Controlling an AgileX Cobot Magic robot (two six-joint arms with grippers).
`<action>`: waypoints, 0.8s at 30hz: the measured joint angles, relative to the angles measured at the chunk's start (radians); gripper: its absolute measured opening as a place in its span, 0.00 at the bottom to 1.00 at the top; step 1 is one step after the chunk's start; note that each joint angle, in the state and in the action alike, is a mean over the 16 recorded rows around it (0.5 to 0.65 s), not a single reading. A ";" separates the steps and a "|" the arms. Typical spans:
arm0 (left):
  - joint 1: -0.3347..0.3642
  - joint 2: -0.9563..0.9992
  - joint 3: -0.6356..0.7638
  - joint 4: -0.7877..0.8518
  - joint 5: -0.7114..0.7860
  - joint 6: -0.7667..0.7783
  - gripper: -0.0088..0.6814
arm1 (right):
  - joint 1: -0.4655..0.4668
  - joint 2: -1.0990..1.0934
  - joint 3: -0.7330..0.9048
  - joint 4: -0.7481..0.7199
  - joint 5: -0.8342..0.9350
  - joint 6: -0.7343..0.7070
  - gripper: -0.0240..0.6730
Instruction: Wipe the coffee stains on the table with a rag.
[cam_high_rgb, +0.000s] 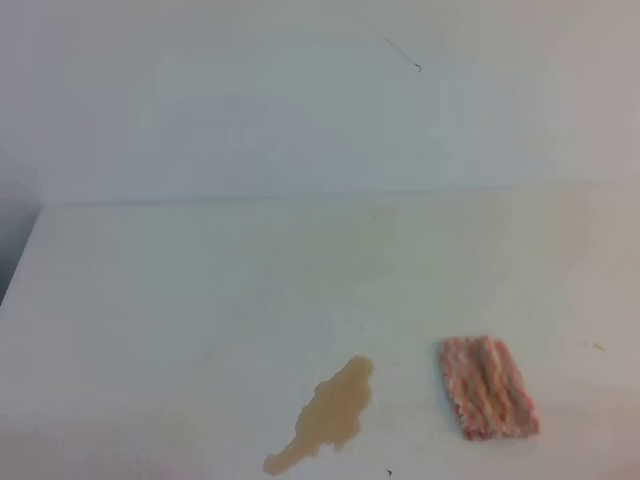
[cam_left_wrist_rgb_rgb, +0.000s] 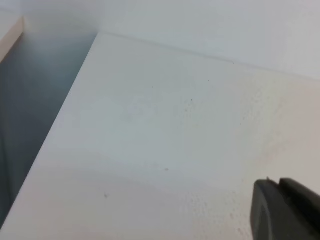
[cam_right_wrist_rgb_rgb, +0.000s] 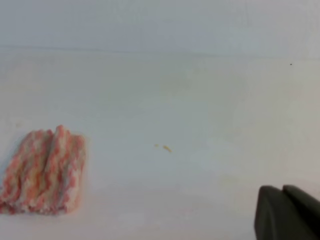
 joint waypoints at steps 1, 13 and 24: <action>0.000 0.000 0.000 0.000 0.000 0.000 0.01 | 0.000 0.000 0.000 0.000 0.000 0.000 0.03; 0.000 -0.009 0.014 0.000 -0.005 0.000 0.01 | 0.000 0.002 0.000 0.000 0.000 0.000 0.03; 0.000 -0.007 0.011 0.000 -0.004 0.000 0.01 | 0.000 0.000 0.000 0.000 0.000 0.000 0.03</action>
